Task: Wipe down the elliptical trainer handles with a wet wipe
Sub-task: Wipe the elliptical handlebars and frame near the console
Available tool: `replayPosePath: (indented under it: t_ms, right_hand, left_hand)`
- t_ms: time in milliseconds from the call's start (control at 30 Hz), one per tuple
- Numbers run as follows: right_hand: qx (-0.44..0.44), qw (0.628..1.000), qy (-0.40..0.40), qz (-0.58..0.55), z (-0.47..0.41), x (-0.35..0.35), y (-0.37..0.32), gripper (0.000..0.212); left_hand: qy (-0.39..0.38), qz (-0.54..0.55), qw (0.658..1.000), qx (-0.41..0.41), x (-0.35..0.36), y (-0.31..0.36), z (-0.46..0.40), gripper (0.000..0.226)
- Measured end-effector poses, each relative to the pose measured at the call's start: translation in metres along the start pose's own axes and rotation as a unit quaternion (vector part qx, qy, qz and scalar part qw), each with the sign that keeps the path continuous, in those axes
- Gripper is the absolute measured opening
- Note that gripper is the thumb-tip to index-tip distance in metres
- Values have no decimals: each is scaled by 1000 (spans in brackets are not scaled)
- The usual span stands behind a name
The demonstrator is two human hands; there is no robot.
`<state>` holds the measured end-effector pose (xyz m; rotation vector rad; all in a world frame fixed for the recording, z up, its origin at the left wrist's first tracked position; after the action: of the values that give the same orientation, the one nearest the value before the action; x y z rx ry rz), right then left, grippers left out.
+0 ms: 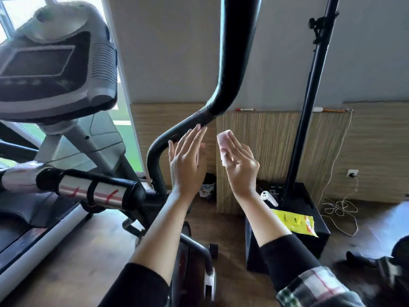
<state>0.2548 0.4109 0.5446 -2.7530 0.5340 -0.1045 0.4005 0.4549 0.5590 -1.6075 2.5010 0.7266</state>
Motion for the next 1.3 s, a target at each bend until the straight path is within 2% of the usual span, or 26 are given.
replayPosePath:
  t_ms: [133, 300, 400, 500, 600, 667, 800, 1000, 1100, 1300]
  right_hand:
    - [67, 993, -91, 31, 41, -17, 7, 34]
    - [125, 974, -167, 88, 105, -64, 9, 27]
    - [175, 955, -198, 132, 146, -104, 10, 27]
    - [225, 934, -237, 143, 179, -148, 10, 16]
    - [303, 877, -320, 192, 224, -193, 24, 31]
    - [330, 844, -347, 242, 255, -227, 32, 36]
    - [423, 791, -347, 273, 307, -306, 40, 40]
    - [460, 761, -339, 305, 337, -429, 30, 40]
    - [492, 751, -305, 317, 339, -504, 24, 35]
    - [527, 708, -290, 371, 341, -648, 21, 34]
  left_hand:
    - [-113, -25, 990, -81, 12, -3, 52, 36]
    - [-267, -52, 947, -171, 34, -4, 137, 35]
    - [-384, -54, 898, -206, 51, 11, 199, 34]
    - [-488, -75, 840, -225, 64, 34, 258, 35]
    - [-563, -65, 793, -224, 78, 63, 308, 37]
    - [-610, -57, 756, -230, 87, 83, 342, 37]
    - [-683, -54, 698, -209, 101, 134, 402, 38]
    - [-756, -45, 636, -148, 130, 239, 468, 37]
    - [-770, -29, 626, -123, 146, 302, 493, 40]
    - [-773, 18, 633, -34, 183, 448, 527, 48]
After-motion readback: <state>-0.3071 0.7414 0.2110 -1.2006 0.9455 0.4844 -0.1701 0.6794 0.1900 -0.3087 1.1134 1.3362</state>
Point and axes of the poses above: each hand's wrist, its own z-axis away from the middle knuckle, its own x-axis out of the palm, y = z × x, the point moved 8 cm from there along -z, towards the middle knuckle, and after that the axes turned 1 degree about -z, right-handed, at the moved point
